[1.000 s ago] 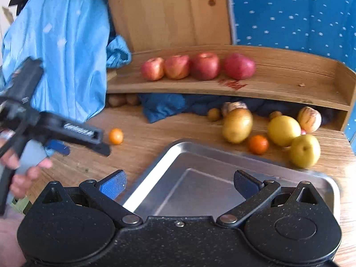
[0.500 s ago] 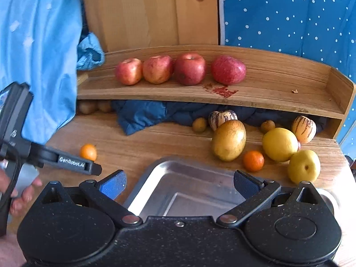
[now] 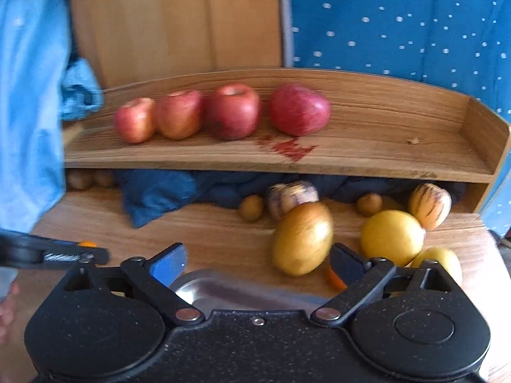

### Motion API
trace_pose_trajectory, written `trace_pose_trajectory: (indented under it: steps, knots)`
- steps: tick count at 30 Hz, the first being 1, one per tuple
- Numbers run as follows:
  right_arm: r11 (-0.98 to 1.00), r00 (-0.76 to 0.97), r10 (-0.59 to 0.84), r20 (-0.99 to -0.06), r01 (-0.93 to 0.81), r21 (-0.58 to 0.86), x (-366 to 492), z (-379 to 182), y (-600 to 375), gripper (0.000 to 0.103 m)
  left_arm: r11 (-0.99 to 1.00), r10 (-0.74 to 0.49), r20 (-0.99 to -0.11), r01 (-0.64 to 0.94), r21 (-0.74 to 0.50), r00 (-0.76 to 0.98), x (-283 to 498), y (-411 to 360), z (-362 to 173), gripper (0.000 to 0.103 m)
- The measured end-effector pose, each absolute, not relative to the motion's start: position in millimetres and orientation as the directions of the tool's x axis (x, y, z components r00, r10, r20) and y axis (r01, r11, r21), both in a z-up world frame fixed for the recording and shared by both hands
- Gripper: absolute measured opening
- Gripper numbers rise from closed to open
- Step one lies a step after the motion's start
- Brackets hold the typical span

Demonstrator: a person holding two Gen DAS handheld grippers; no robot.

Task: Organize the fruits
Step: 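Grasp the brown pear with the right tool while the left tool holds the tangerine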

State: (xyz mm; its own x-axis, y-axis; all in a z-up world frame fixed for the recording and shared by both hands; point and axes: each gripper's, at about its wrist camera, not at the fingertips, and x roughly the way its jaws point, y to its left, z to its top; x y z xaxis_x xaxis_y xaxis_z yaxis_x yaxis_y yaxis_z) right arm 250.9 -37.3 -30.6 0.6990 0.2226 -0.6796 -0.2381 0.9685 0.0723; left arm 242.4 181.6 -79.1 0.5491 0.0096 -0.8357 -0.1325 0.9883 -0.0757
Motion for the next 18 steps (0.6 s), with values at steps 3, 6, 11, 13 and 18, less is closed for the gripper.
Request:
trace_pose_trajectory:
  steps: [3, 6, 11, 13, 18]
  knots:
    - [0.978, 0.701, 0.175, -0.691, -0.202, 0.044, 267, -36, -41, 0.091, 0.993, 0.005, -0.822, -0.101, -0.064, 0.57, 253, 173, -77, 0.037]
    - [0.98, 0.699, 0.153, -0.698, -0.197, 0.017, 279, -41, -42, 0.087, 0.994, -0.025, -0.811, -0.068, -0.079, 0.584, 265, 165, -75, 0.031]
    - [0.978, 0.683, 0.136, -0.717, -0.206, -0.011, 292, -48, -37, 0.081, 0.995, -0.051, -0.82, -0.039, -0.09, 0.57, 281, 151, -77, 0.03]
    - [0.976, 0.68, 0.134, -0.721, -0.217, -0.023, 293, -50, -34, 0.08, 0.996, -0.052, -0.82, -0.03, -0.084, 0.57, 282, 149, -78, 0.03]
    - [0.971, 0.662, 0.136, -0.737, -0.236, -0.033, 296, -57, -28, 0.078, 0.997, -0.034, -0.817, -0.042, -0.072, 0.576, 273, 154, -76, 0.03]
